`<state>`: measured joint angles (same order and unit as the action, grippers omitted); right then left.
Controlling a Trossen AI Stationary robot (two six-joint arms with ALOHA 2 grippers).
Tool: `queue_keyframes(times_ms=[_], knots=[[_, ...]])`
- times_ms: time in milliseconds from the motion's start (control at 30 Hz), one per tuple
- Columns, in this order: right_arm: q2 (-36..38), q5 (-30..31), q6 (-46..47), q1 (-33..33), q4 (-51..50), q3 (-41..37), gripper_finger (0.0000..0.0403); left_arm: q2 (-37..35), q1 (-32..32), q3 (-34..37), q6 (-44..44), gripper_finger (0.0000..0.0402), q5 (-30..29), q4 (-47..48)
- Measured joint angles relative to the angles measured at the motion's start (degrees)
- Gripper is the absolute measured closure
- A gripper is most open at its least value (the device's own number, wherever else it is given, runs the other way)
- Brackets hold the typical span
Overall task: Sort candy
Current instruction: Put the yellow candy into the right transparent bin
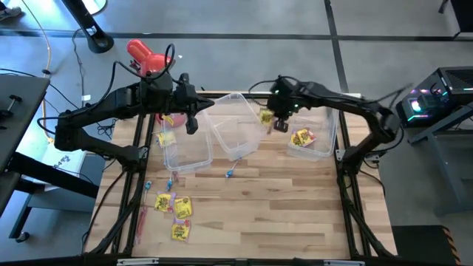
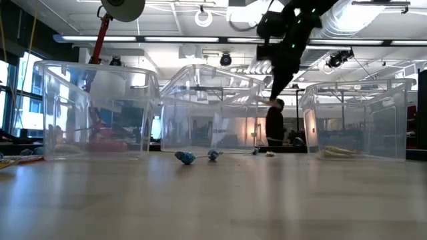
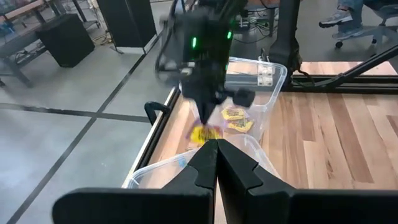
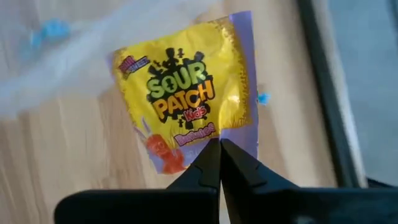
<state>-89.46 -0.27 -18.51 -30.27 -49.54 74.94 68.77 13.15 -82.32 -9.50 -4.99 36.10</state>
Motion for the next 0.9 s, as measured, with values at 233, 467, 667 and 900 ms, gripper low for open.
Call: queue_keyframes(times_ms=[233,467,667,900], knots=[[10.9,8.0,10.6,0.0,-2.4,0.0,0.0403,0.0,0.0,0.0,-3.3,0.0401,0.0,-0.5],[16.0,13.7,24.8,0.4,-18.0,0.0,0.0403,-0.1,0.0,-0.2,-3.2,0.0401,2.1,-1.7],[16.0,14.3,35.2,0.4,-24.1,-2.3,0.0403,-0.6,0.0,-4.7,0.7,0.0402,16.6,-3.3],[15.9,14.7,45.2,0.4,-25.2,-9.0,0.0401,-4.1,-2.3,-8.0,1.6,0.0402,20.4,1.3]])
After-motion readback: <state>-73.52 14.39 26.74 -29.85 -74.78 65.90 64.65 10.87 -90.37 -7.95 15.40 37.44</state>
